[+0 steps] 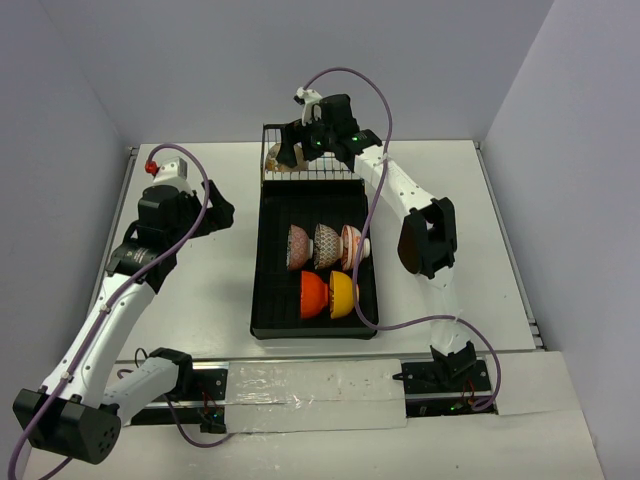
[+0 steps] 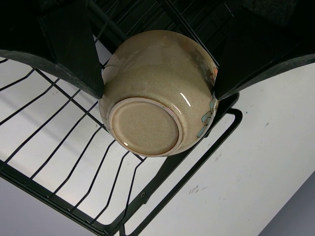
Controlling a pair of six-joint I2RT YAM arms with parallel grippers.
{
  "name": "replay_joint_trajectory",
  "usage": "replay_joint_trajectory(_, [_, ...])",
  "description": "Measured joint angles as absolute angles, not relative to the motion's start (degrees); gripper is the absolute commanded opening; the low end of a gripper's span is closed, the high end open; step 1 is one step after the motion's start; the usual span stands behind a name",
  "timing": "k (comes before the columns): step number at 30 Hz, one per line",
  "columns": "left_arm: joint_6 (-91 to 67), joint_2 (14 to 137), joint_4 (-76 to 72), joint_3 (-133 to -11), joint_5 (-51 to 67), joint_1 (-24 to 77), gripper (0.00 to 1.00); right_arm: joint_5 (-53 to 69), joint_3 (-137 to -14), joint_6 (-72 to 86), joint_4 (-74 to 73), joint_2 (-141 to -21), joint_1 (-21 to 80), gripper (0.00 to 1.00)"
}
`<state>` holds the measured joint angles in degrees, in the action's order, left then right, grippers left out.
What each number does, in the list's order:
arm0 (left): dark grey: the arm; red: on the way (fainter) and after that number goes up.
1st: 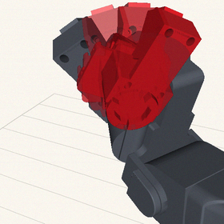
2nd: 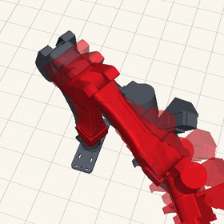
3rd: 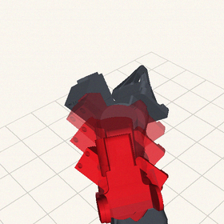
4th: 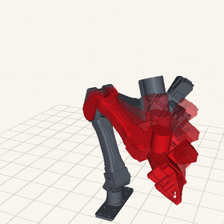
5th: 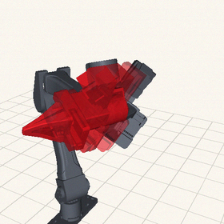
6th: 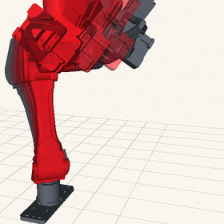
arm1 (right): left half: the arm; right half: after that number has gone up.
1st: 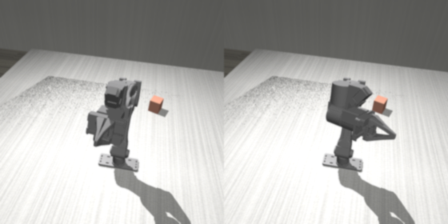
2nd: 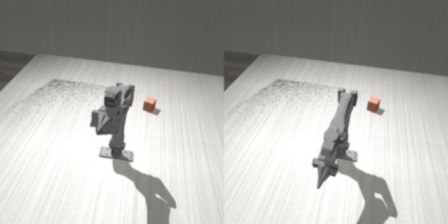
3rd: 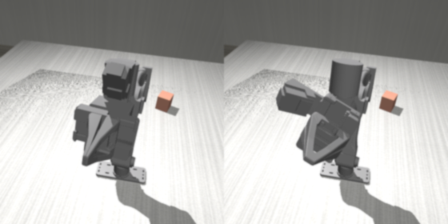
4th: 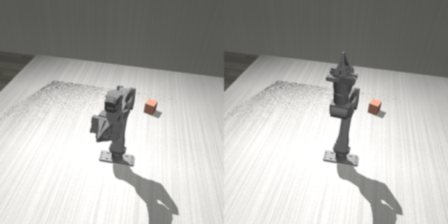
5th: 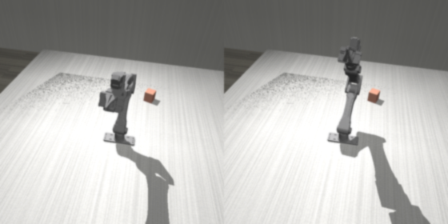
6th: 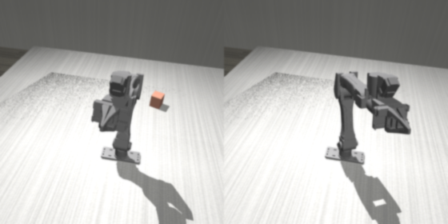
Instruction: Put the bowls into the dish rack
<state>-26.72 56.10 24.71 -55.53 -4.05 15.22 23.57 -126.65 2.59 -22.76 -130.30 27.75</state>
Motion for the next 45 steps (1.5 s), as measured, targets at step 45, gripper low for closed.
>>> replay_joint_trajectory(45, [-26.9,56.1,24.7,-55.5,-2.2,14.0,0.99,20.4,-125.6,2.1,-24.2,-123.5,27.8,1.00])
